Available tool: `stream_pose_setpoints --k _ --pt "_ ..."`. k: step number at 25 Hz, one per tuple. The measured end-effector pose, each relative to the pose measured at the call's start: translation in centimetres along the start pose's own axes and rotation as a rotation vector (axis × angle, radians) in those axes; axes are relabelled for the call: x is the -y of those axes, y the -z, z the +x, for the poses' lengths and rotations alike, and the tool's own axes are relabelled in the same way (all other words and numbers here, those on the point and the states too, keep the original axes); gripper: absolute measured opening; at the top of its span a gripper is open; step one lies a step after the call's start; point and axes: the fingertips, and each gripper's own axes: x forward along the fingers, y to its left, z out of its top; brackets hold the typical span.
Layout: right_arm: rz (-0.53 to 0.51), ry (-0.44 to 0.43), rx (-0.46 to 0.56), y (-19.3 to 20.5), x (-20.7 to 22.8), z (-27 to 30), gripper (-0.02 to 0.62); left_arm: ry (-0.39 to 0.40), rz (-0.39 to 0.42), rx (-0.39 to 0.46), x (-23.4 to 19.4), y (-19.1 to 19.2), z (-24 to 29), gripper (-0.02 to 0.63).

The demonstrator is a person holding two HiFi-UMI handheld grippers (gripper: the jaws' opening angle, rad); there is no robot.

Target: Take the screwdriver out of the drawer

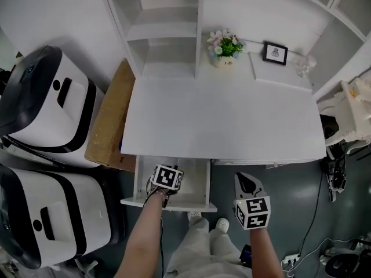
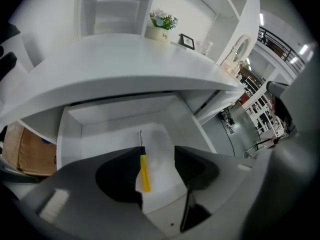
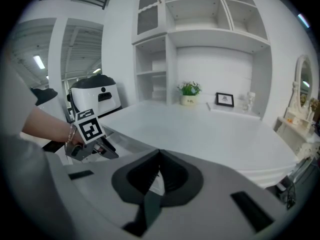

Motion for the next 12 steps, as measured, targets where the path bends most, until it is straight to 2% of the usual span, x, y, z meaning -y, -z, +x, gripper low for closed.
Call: stream_pose_setpoints --k 4,12 --pt "0.001 0.002 -0.034 1.1 0.2 0.7 0.006 -0.013 0.002 -0.073 -0.7 1.4 2.9 0.219" --pt "-0.019 -0.012 -0.081 2.5 0.5 1.5 0.006 -0.078 -0.014 -0.147 -2.3 4.2 7.0 0.219"
